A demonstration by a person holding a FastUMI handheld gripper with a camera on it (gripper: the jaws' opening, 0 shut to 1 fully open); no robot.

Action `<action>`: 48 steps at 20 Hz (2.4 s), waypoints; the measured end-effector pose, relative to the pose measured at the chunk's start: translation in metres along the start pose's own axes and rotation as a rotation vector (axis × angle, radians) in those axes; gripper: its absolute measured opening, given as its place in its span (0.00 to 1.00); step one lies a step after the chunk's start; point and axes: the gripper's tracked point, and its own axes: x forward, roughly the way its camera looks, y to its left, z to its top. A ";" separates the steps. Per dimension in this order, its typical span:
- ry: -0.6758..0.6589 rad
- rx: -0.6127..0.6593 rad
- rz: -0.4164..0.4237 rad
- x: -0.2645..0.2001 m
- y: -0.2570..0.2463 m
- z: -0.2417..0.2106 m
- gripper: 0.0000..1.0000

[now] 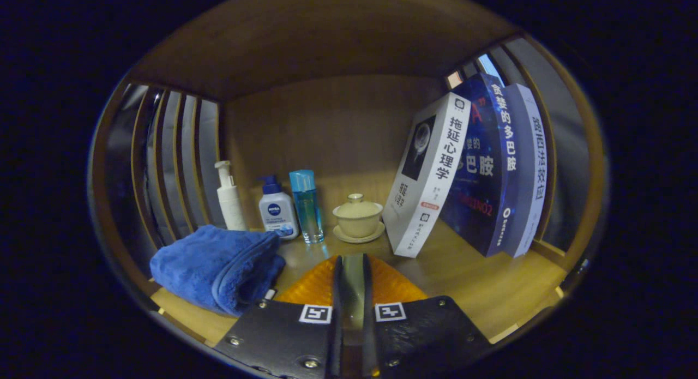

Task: Pull open the drawer, take out the items inside it, and place them on the countertop above the cabinet.

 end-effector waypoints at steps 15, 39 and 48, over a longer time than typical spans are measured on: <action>-0.052 -0.090 -0.011 -0.107 0.022 0.072 0.88; -0.196 -0.095 0.009 -0.452 0.002 -0.036 0.96; -0.170 -0.050 0.022 -0.436 -0.007 -0.113 0.96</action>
